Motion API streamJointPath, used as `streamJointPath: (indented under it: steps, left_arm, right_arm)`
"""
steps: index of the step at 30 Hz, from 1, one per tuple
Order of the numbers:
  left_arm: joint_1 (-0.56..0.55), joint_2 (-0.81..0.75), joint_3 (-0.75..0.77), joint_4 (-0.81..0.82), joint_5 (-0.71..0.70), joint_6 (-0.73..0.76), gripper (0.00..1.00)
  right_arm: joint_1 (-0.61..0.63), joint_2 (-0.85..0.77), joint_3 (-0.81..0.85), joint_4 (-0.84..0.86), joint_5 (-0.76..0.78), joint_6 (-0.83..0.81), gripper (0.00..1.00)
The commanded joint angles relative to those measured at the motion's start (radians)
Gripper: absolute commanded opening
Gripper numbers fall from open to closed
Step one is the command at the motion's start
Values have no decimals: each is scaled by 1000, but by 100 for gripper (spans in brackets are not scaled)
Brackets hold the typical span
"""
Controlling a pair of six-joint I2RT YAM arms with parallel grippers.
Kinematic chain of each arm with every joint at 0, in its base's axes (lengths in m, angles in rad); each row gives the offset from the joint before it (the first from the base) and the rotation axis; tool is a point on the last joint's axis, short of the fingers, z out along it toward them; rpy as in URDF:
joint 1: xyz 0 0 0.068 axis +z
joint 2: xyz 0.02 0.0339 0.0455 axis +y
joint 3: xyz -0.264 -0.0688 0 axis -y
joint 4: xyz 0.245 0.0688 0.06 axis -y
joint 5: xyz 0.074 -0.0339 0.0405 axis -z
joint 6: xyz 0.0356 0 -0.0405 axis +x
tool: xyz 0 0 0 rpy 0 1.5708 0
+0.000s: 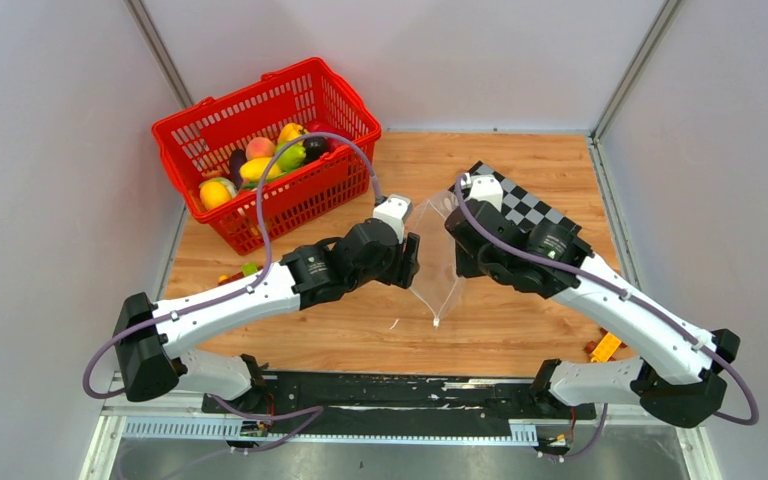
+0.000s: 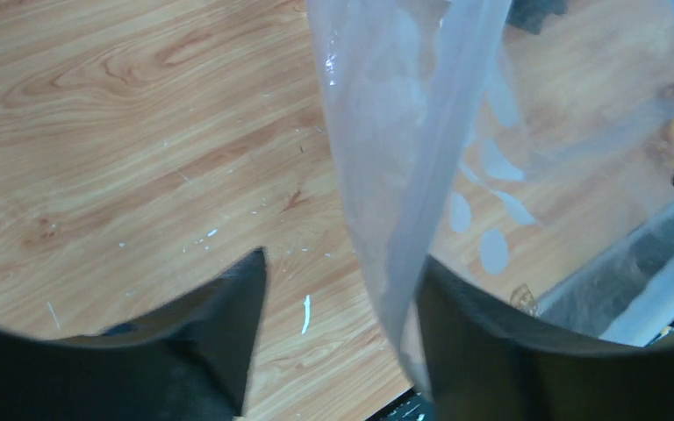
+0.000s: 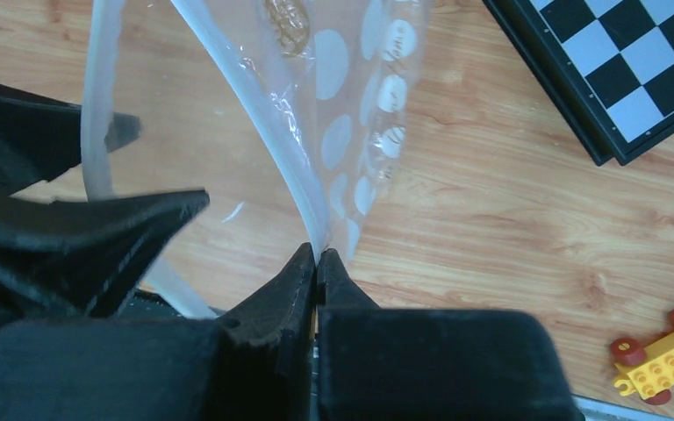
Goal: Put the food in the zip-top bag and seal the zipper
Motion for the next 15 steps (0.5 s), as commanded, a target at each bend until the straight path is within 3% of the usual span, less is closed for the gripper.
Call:
streamJointPath:
  steps: [1,5,11,15]
  left_arm:
    - [24,-39,52,15,47,46,77]
    - [32,-80,104,-27,66,125,99]
    - [90,-145,183,-123,160,261,100]
    - [212,-172,233,-219,152,341,100]
  right_arm:
    - [2,14,-2,42,100,9,0]
    - [-5,3,-34,92,82,19,0]
    - [-11,-20,-72,151,43,33,0]
    - [-13,-27,-85,165,22,29,0]
